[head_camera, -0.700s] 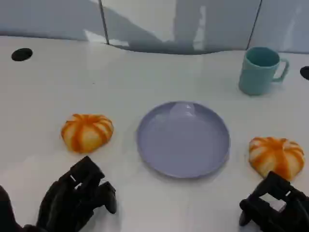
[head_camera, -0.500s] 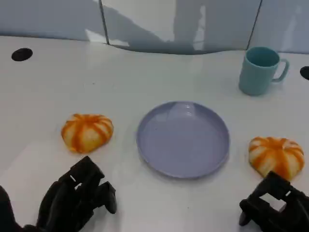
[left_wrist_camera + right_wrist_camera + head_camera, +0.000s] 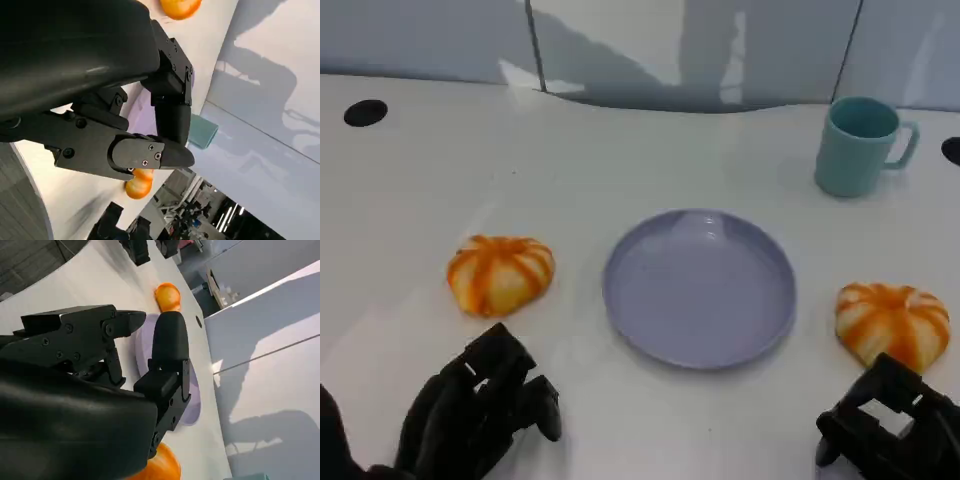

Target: Grasp the bread from the table and place it into the plate.

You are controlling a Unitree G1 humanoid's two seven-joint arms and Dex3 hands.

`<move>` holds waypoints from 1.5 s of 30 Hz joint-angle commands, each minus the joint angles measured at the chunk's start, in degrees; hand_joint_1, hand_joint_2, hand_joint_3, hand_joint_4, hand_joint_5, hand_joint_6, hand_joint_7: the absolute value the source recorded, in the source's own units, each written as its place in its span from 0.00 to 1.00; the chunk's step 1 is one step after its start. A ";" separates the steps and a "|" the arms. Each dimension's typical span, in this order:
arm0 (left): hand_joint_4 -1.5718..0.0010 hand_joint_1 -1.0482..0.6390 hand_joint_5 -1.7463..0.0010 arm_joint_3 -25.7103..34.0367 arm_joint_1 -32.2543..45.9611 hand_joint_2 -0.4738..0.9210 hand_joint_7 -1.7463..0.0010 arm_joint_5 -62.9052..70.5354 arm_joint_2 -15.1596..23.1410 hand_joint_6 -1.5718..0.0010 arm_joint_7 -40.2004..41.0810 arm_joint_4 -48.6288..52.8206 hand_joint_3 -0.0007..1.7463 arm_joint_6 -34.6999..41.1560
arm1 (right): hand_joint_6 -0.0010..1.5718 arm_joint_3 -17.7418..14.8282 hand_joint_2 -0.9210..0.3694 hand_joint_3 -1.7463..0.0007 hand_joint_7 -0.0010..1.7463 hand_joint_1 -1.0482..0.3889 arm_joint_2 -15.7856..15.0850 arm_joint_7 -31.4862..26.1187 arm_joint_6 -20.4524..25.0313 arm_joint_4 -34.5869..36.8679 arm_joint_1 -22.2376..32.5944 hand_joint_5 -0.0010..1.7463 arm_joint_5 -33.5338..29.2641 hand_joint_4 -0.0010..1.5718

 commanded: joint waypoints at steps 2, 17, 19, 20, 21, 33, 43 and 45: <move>0.47 0.30 0.00 0.28 0.56 1.00 0.00 0.43 0.94 0.64 0.63 -0.81 0.14 0.06 | 0.41 -0.19 0.00 0.94 0.81 0.26 -0.87 -0.17 0.14 -0.12 -0.15 0.90 0.21 0.47; 0.46 0.31 0.00 0.55 0.13 1.00 0.00 0.06 0.95 0.63 0.16 -0.05 0.14 0.03 | 0.42 -0.13 0.00 0.94 0.81 0.27 -0.54 -0.38 0.02 -0.56 -0.01 0.90 0.23 0.48; 0.46 0.31 0.00 0.55 0.13 1.00 0.00 0.06 0.95 0.63 0.16 -0.05 0.14 0.03 | 0.42 -0.13 0.00 0.94 0.81 0.27 -0.54 -0.38 0.02 -0.56 -0.01 0.90 0.22 0.48; 0.46 0.31 0.00 0.56 0.13 1.00 0.00 0.06 0.95 0.63 0.16 -0.05 0.14 0.03 | 0.42 -0.13 0.00 0.94 0.81 0.27 -0.54 -0.38 0.02 -0.56 -0.01 0.90 0.23 0.48; 0.46 0.31 0.00 0.56 0.13 1.00 0.00 0.06 0.95 0.63 0.16 -0.05 0.14 0.03 | 0.42 -0.13 0.00 0.94 0.81 0.27 -0.54 -0.38 0.02 -0.56 -0.01 0.91 0.23 0.48; 0.75 0.30 0.58 -0.28 -4.14 1.00 0.94 14.26 5.83 0.67 0.43 4.82 0.10 -34.20 | 0.41 0.68 0.00 0.94 0.81 0.26 -0.13 0.78 -1.21 2.42 -2.28 0.91 0.15 0.47; 0.87 0.30 0.86 -1.61 -5.53 1.00 1.00 39.43 13.99 0.82 17.60 -2.27 0.04 -44.69 | 0.42 1.13 0.00 0.94 0.80 0.26 0.30 -0.13 -1.37 2.05 -2.27 0.90 -0.33 0.48; 0.88 0.29 0.89 -2.16 -6.41 1.00 1.00 47.16 16.59 0.83 22.96 -3.74 0.03 -46.37 | 0.41 1.15 0.00 0.94 0.81 0.26 0.51 -0.18 -1.21 1.78 -2.08 0.90 -0.06 0.48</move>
